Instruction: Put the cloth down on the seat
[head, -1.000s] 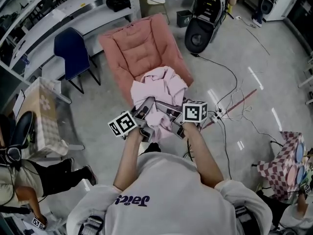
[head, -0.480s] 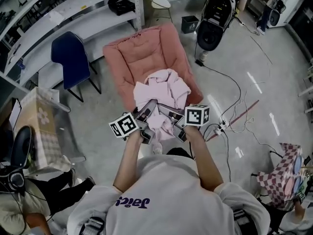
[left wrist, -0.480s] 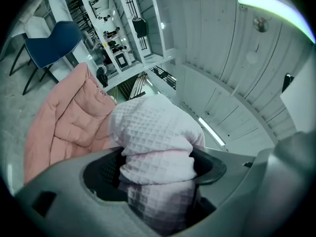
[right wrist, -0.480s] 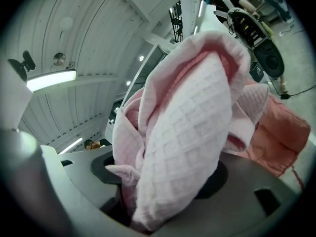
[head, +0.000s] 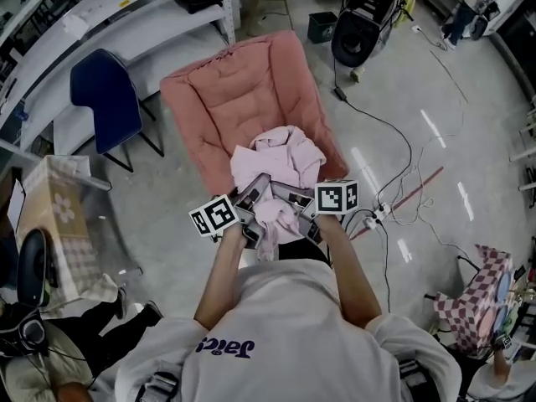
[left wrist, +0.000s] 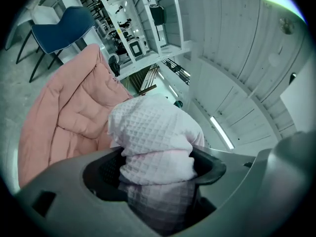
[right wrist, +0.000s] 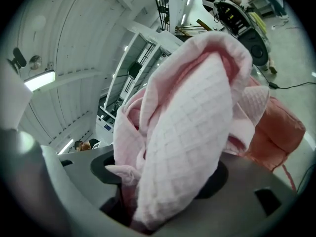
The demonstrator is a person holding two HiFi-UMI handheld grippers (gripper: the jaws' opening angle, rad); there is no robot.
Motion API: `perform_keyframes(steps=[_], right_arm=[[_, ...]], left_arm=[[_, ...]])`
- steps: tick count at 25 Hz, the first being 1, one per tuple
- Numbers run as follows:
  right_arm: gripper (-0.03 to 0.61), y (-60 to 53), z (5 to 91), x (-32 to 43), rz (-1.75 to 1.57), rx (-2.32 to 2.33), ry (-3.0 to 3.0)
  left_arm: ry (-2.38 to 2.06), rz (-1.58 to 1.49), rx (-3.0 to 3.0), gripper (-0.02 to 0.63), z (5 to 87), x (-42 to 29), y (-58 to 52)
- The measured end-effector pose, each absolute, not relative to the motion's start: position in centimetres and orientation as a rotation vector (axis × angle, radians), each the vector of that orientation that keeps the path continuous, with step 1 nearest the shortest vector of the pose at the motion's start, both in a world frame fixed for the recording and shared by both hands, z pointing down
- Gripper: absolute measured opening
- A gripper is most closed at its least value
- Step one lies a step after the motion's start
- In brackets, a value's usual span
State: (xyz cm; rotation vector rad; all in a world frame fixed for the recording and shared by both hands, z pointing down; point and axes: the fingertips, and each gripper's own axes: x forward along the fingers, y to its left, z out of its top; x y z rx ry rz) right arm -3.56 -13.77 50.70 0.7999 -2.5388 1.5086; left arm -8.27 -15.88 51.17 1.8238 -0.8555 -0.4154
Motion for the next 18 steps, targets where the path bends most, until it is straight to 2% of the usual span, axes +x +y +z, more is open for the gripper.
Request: perform_keyframes(steps=[9, 18], right_arm=[[0.310, -23.2, 55.6, -2.2, 1.598, 0.687, -2.414], [0.313, -31.7, 64.3, -1.0, 1.660, 0.716, -2.277]], left_arm=[[-0.914, -0.278, 1.835, 0.354, 55.4, -7.1, -25.3], [-0.998, -0.149, 1.758, 0.354, 63.9, -6.4, -33.7]])
